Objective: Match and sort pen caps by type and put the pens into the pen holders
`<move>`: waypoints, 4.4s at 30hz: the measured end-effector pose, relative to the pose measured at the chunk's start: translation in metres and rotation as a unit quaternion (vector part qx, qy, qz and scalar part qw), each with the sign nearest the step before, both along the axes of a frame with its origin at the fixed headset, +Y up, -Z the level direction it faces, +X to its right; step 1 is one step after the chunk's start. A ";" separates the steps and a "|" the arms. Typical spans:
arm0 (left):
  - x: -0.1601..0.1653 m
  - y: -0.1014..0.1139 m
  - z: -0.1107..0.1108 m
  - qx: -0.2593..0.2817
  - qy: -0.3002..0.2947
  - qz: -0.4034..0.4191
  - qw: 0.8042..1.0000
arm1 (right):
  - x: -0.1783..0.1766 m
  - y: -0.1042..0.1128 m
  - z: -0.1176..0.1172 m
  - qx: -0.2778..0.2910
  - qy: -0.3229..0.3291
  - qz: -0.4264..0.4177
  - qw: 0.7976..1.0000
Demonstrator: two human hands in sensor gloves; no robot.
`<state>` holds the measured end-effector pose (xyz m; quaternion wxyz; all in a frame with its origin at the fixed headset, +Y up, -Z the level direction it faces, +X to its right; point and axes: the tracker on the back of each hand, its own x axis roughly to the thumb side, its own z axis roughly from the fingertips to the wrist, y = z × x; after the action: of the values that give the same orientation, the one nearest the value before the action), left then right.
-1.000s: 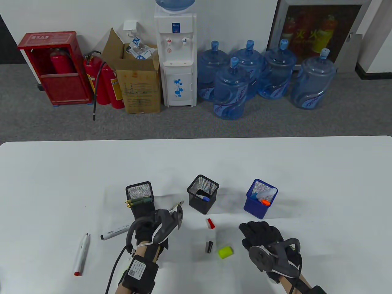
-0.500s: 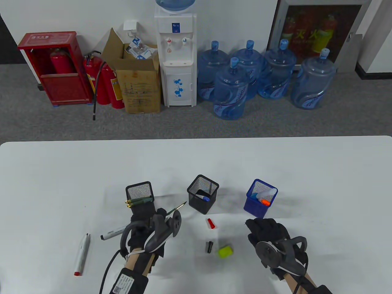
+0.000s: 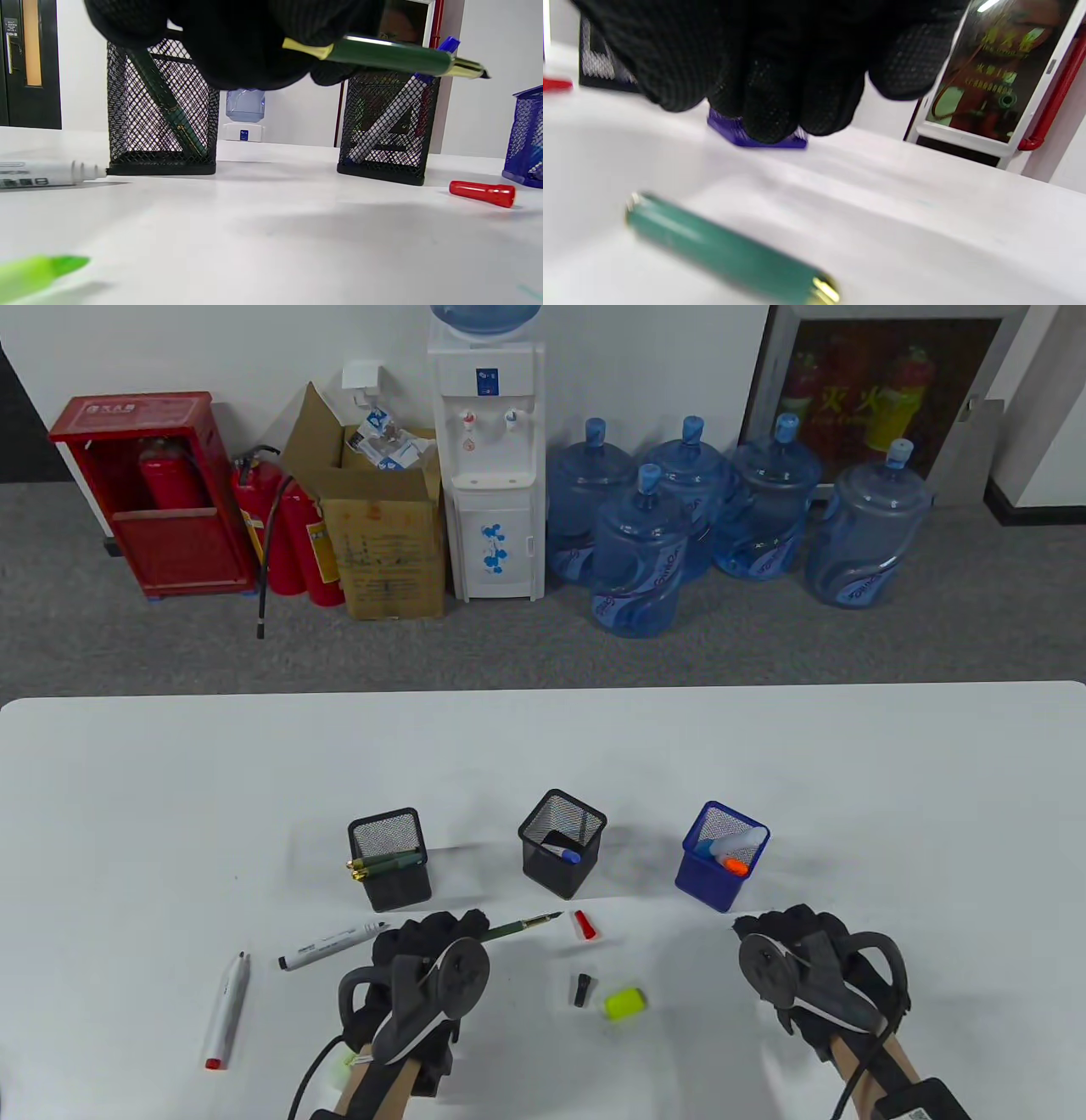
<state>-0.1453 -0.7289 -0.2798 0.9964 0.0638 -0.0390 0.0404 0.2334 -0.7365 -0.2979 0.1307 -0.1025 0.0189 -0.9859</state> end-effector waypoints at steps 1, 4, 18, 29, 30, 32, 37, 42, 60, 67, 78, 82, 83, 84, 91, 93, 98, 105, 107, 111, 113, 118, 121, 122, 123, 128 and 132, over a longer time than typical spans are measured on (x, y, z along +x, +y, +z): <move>-0.001 -0.001 0.000 0.001 -0.001 0.000 1.000 | 0.003 0.000 0.000 -0.006 -0.006 0.009 1.000; -0.002 -0.004 0.001 -0.005 -0.006 -0.005 1.000 | 0.014 -0.001 -0.001 -0.024 -0.042 0.019 0.999; -0.003 -0.009 0.002 -0.005 -0.016 -0.008 1.000 | 0.024 -0.021 0.008 -0.048 -0.053 0.034 0.997; 0.003 -0.010 0.005 0.004 -0.035 -0.005 0.999 | 0.018 -0.022 0.011 -0.023 -0.047 -0.043 0.998; 0.004 -0.009 0.005 0.007 -0.036 -0.004 0.999 | 0.015 -0.020 0.011 -0.027 -0.042 -0.068 0.996; 0.006 -0.007 0.007 0.013 -0.040 0.001 0.999 | -0.004 -0.010 0.011 -0.002 -0.018 -0.125 0.992; 0.013 -0.003 0.010 0.024 -0.053 0.008 0.998 | -0.072 0.011 0.014 0.063 0.076 -0.142 0.985; 0.016 -0.001 0.013 0.026 -0.059 0.007 0.998 | -0.109 0.016 0.013 0.087 0.117 -0.142 0.979; 0.024 -0.002 0.014 0.030 -0.066 0.002 0.997 | -0.112 0.006 0.014 0.091 0.099 -0.167 0.977; 0.028 -0.004 0.014 0.025 -0.073 0.009 0.997 | -0.115 0.006 0.015 0.086 0.103 -0.182 0.974; 0.045 -0.007 0.014 0.025 -0.116 0.036 0.992 | -0.124 0.005 0.020 0.080 0.142 -0.211 0.964; 0.041 -0.003 0.016 0.043 -0.124 0.056 0.990 | -0.124 0.009 0.022 0.077 0.151 -0.235 0.957; 0.039 -0.002 0.015 0.040 -0.127 0.055 0.990 | -0.123 0.008 0.022 0.071 0.151 -0.248 0.954; 0.037 -0.001 0.016 0.040 -0.127 0.062 0.989 | -0.123 0.008 0.022 0.063 0.149 -0.260 0.952; 0.010 0.031 0.017 0.093 -0.097 0.114 0.984 | -0.119 0.012 0.023 0.039 0.140 -0.297 0.944; -0.009 0.053 0.017 0.134 -0.077 0.100 0.983 | -0.112 0.018 0.026 0.079 0.130 -0.295 0.943; -0.058 0.104 0.011 0.179 0.015 0.017 0.984 | -0.084 0.016 0.025 0.094 0.120 -0.226 0.962; -0.085 0.115 -0.018 0.145 0.135 -0.115 0.973 | -0.057 0.002 0.027 0.088 0.100 -0.240 0.962; -0.083 0.109 -0.024 0.136 0.137 -0.126 0.973 | -0.057 0.000 0.028 0.089 0.104 -0.228 0.964; -0.072 0.096 -0.036 0.124 0.139 -0.159 0.970 | -0.055 -0.006 0.028 0.072 0.111 -0.223 0.966; -0.066 0.089 -0.040 0.138 0.138 -0.169 0.966 | -0.055 -0.009 0.028 0.066 0.110 -0.220 0.967; -0.058 0.071 -0.050 0.108 0.133 -0.155 0.973 | -0.056 -0.012 0.028 0.063 0.108 -0.213 0.969; -0.058 0.070 -0.045 0.118 0.131 -0.116 0.978 | -0.054 -0.014 0.028 0.059 0.101 -0.211 0.970; -0.058 0.070 -0.041 0.125 0.128 -0.106 0.978 | -0.053 -0.015 0.027 0.059 0.099 -0.210 0.971; -0.057 0.071 -0.037 0.132 0.124 -0.096 0.979 | -0.052 -0.016 0.027 0.059 0.097 -0.207 0.972; -0.050 0.065 0.001 0.160 0.074 -0.004 0.984 | -0.048 -0.016 0.026 0.068 0.091 -0.187 0.976; -0.044 0.035 0.024 0.122 0.051 0.004 0.991 | -0.049 -0.015 0.027 0.076 0.089 -0.174 0.978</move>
<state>-0.1892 -0.6941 -0.2554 0.9817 0.1869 0.0077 0.0359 0.1846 -0.7514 -0.2709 -0.0378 -0.1750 0.1229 -0.9761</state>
